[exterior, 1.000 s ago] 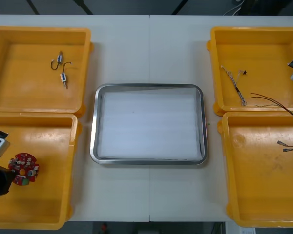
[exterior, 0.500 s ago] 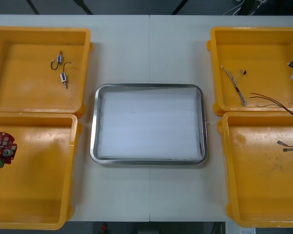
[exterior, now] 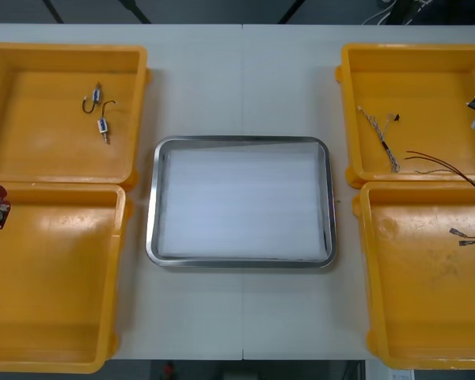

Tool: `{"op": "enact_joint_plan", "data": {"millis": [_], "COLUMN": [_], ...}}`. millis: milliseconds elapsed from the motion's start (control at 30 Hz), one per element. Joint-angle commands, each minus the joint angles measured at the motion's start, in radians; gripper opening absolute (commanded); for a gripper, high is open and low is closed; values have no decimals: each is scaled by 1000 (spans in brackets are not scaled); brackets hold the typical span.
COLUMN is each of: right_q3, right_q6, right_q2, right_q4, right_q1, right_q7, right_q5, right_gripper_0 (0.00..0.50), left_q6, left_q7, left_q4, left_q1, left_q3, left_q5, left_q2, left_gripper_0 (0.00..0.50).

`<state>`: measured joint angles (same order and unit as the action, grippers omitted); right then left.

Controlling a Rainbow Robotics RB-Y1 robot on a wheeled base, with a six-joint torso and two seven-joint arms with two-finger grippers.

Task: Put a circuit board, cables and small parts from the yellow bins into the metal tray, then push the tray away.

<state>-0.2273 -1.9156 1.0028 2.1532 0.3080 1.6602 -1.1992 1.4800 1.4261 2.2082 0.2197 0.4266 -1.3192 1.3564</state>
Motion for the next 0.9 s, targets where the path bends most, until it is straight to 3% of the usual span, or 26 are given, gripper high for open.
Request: {"op": "enact_joint_plan", "data": {"millis": [33, 267, 367, 567, 733, 900], "right_q3": [-35, -35, -35, -35, -35, -35], "right_q6": [-4, -4, -4, -4, -4, -4], "right_q2": [42, 42, 42, 42, 42, 42], "right_q4": [27, 27, 27, 27, 27, 27], "right_q1": [26, 26, 26, 26, 26, 26], "right_q7": [-37, -37, -37, -37, -37, -37], "right_q5": [-5, -5, -5, -5, -5, -5], "right_gripper_0": [0, 0, 0, 0, 0, 0], "left_q6": [26, 29, 45, 111, 186, 224], "left_q7": [-93, -124, -168, -358, -579, -702], "left_q4": [21, 21, 22, 68, 128, 154], "left_q1": [-52, -65, -108, -270, -424, -514], "left_q3": [29, 21, -12, -149, -302, -421], "left_q5": [-25, -40, -45, 5, 98, 163], "left_q2": [55, 53, 49, 7, -76, -143], "left_gripper_0": [0, 0, 0, 0, 0, 0]}}
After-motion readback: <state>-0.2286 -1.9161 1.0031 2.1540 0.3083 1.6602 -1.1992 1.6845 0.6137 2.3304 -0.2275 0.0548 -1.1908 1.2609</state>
